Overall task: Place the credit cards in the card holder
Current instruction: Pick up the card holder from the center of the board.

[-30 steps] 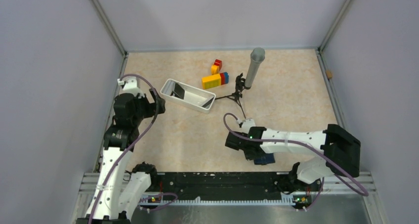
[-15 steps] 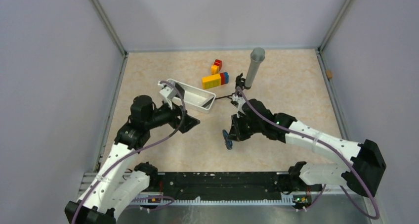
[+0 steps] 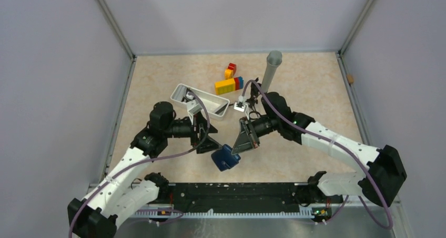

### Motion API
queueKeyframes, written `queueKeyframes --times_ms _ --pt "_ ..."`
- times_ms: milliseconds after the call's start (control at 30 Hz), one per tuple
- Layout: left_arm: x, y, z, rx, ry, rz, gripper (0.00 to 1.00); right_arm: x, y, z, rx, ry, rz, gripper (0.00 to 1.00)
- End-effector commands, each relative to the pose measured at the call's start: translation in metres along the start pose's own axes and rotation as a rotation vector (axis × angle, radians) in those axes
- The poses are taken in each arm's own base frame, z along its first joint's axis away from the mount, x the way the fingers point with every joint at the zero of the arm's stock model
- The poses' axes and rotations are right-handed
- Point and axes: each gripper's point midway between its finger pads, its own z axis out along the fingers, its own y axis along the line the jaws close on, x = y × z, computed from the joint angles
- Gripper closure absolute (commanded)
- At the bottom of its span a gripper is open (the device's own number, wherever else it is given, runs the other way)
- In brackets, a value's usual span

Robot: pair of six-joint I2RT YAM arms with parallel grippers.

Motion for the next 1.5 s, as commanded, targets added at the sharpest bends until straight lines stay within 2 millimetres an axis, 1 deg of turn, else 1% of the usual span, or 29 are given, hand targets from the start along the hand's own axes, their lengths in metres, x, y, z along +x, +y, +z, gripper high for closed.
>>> queueKeyframes --times_ms 0,100,267,433,467,533,600,667,700,733,767,800,833,867,900,933,1000,1033,1067,1100,1167,1200,1267,1367,1467 --pt "0.005 -0.031 0.008 0.175 0.033 0.024 0.01 -0.017 0.039 -0.005 -0.184 0.009 -0.115 1.0" --pt "0.009 -0.048 0.009 0.267 0.068 0.01 0.01 -0.018 0.038 -0.004 -0.183 0.014 -0.112 1.0" --pt "0.017 -0.061 0.01 0.331 0.101 0.002 0.01 -0.02 0.036 -0.003 -0.179 0.017 -0.111 1.0" --pt "0.023 -0.066 0.013 0.352 0.126 -0.006 0.01 -0.022 0.037 -0.002 -0.185 0.02 -0.112 1.0" --pt "0.022 -0.066 0.013 0.353 0.126 -0.004 0.05 -0.022 0.037 -0.002 -0.184 0.021 -0.113 1.0" --pt "0.02 -0.065 0.014 0.342 0.123 0.0 0.23 -0.021 0.033 -0.002 -0.17 0.026 -0.108 1.0" --pt "0.017 -0.06 0.016 0.303 0.112 0.009 0.55 -0.024 0.024 -0.002 -0.13 0.022 -0.095 1.0" --pt "0.014 -0.056 0.018 0.268 0.101 0.014 0.83 -0.027 0.012 -0.004 -0.093 0.019 -0.057 1.0" --pt "0.012 -0.052 0.019 0.241 0.095 0.012 0.94 -0.029 0.006 -0.007 -0.071 0.01 -0.038 0.98" --pt "0.01 -0.046 0.02 0.203 0.087 0.012 1.0 -0.031 -0.001 -0.01 -0.041 -0.003 -0.028 0.87" --pt "0.009 -0.04 0.021 0.161 0.088 0.001 1.0 -0.035 -0.01 -0.014 -0.001 -0.022 -0.023 0.71" --pt "0.007 -0.033 0.023 0.119 0.086 -0.006 1.0 -0.037 -0.018 -0.017 0.042 -0.037 -0.016 0.56" --pt "0.008 -0.027 0.024 0.084 0.093 -0.016 1.0 -0.041 -0.026 -0.021 0.09 -0.058 -0.017 0.46" --pt "0.009 -0.019 0.026 0.047 0.104 -0.034 1.0 -0.046 -0.035 -0.025 0.154 -0.082 -0.019 0.39" --pt "0.01 -0.01 0.027 -0.002 0.118 -0.067 1.0 -0.048 -0.04 -0.028 0.196 -0.092 -0.029 0.36" --pt "0.014 0.001 0.03 -0.053 0.134 -0.093 1.0 -0.051 -0.044 -0.031 0.233 -0.101 -0.044 0.35" --pt "0.021 0.015 0.033 -0.104 0.167 -0.126 1.0 -0.054 -0.054 -0.034 0.291 -0.122 -0.085 0.33" --pt "0.024 0.021 0.034 -0.126 0.183 -0.143 1.0 -0.052 -0.057 -0.034 0.293 -0.125 -0.102 0.33" --pt "0.026 0.026 0.034 -0.145 0.197 -0.161 1.0 -0.052 -0.059 -0.033 0.291 -0.131 -0.118 0.35" --pt "0.029 0.032 0.035 -0.159 0.21 -0.183 1.0 -0.05 -0.06 -0.031 0.281 -0.133 -0.127 0.4" --pt "0.034 0.042 0.035 -0.18 0.228 -0.231 1.0 -0.045 -0.054 -0.023 0.215 -0.127 -0.146 0.47" --pt "0.036 0.046 0.035 -0.186 0.234 -0.254 1.0 -0.043 -0.051 -0.018 0.183 -0.124 -0.159 0.49" --pt "0.037 0.05 0.034 -0.187 0.236 -0.291 1.0 -0.035 -0.044 -0.006 0.134 -0.104 -0.2 0.53" --pt "0.033 0.053 0.032 -0.166 0.216 -0.323 1.0 -0.018 -0.038 0.016 0.056 -0.039 -0.221 0.55" --pt "0.028 0.048 0.031 -0.104 0.2 -0.345 1.0 -0.009 -0.044 0.027 0.028 -0.006 -0.204 0.57"
